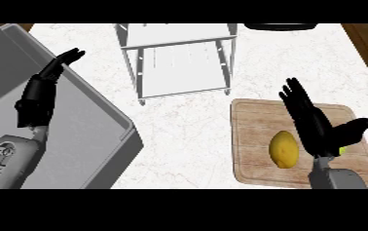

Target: Pick the pear from the cutting board and place it in the tiered basket

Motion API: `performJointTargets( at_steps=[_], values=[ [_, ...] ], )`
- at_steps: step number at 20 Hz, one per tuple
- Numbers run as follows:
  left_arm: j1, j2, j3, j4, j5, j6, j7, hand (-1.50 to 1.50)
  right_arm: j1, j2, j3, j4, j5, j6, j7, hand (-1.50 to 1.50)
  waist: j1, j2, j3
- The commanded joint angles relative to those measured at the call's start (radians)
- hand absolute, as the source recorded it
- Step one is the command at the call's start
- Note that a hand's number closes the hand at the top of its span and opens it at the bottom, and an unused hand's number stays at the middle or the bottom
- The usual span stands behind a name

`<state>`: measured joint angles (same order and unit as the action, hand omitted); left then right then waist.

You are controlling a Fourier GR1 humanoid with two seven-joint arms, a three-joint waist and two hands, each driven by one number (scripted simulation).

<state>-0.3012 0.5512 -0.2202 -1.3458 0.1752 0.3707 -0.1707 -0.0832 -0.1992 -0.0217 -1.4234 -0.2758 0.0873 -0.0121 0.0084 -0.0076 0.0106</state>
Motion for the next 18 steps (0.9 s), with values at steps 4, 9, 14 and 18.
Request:
performJointTargets(
  at_steps=[4, 9, 14, 18],
  values=[
    [0.028, -0.098, -0.054, 0.001, 0.118, -0.112, 0.102, 0.00, -0.078, -0.208, -0.048, -0.030, -0.104, 0.308, -0.028, 1.50, -0.019, 0.013, -0.010],
    [0.080, -0.139, -0.084, -0.035, 0.239, -0.158, 0.178, 0.00, -0.049, -0.318, -0.245, 0.065, -0.006, 0.103, -0.046, -1.50, -0.062, 0.023, -0.010],
    [0.092, -0.120, -0.098, -0.058, 0.284, -0.182, 0.206, 0.00, -0.022, -0.414, -0.212, 0.068, 0.006, 0.321, -0.204, -1.50, -0.042, 0.017, -0.008],
    [0.065, -0.109, -0.096, -0.084, 0.299, -0.180, 0.255, 0.00, -0.001, -0.542, -0.168, 0.026, 0.103, 0.406, -0.212, -1.50, -0.043, 0.012, -0.010]
  ],
)
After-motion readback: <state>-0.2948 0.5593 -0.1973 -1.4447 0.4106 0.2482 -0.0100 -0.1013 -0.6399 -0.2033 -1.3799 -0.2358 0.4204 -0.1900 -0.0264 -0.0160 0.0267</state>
